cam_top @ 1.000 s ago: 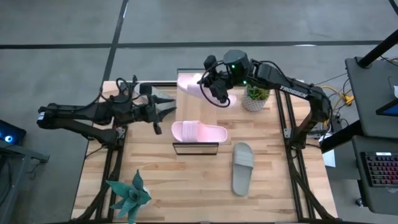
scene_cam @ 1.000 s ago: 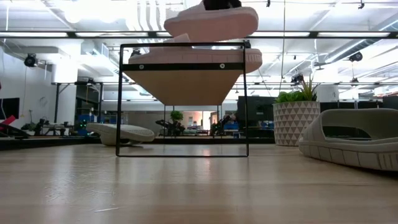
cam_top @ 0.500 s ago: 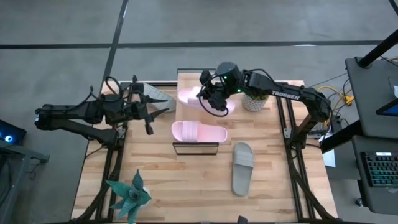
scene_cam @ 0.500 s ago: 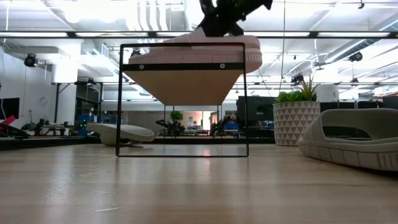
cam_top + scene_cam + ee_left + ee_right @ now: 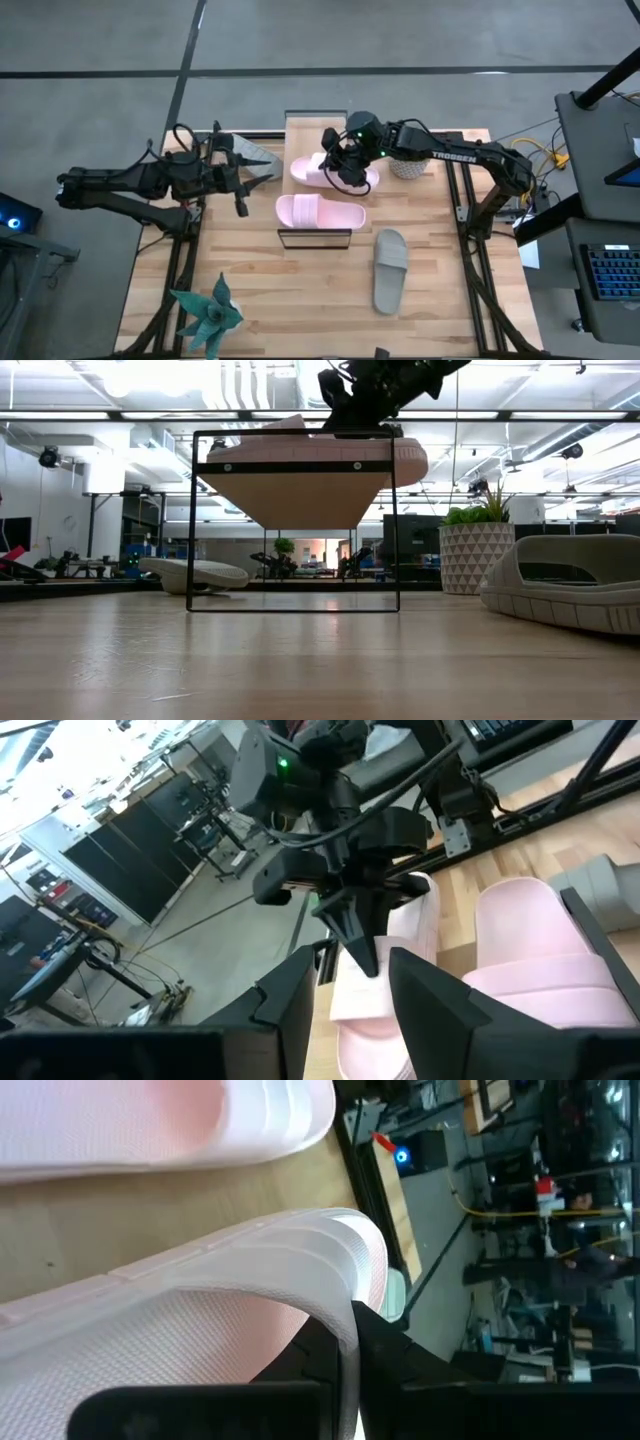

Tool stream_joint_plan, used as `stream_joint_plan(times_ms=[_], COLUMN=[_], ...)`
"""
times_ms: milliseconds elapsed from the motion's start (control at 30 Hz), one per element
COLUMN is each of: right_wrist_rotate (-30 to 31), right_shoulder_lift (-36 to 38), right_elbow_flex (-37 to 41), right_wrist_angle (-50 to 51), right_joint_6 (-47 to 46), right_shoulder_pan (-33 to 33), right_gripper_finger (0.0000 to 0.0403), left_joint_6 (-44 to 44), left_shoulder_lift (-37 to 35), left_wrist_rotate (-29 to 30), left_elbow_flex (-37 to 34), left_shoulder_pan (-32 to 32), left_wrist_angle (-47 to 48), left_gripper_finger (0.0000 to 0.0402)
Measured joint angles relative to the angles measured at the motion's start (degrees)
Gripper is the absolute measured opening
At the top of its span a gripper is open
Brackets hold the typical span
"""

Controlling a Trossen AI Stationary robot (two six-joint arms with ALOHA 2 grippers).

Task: Pick and place slides into the shelf
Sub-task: Put the pink slipper on the shelf

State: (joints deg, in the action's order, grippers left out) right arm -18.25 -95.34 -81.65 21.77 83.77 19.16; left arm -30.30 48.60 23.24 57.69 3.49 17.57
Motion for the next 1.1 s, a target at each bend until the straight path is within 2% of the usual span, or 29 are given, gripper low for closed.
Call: stream_joint_plan(times_ms=[233, 567, 1100], right_wrist_rotate=[-0.49, -7.21, -7.4], right_shoulder_lift=[0.01, -0.06, -3.9], right_elbow_flex=[2.98, 3.8, 4.22], right_wrist_angle=[-1.66, -5.86, -10.43], right_joint_6=[2.2, 2.38, 5.25], right_shoulder_pan=[0.0, -0.02, -0.52], right_gripper_finger=[0.0008, 0.0008, 0.0008], left_joint_6=[-0.04, -0.04, -0.07], left_shoulder_lift=[0.15, 0.48, 0.47], left_wrist_rotate=[1.3, 1.32, 2.78], left_elbow_flex=[-0.04, -0.04, -0.04], left_shoulder_pan=[0.0, 0.0, 0.0], left_wrist_angle=[1.0, 0.98, 1.5], left_gripper_finger=[0.0117, 0.0117, 0.0117])
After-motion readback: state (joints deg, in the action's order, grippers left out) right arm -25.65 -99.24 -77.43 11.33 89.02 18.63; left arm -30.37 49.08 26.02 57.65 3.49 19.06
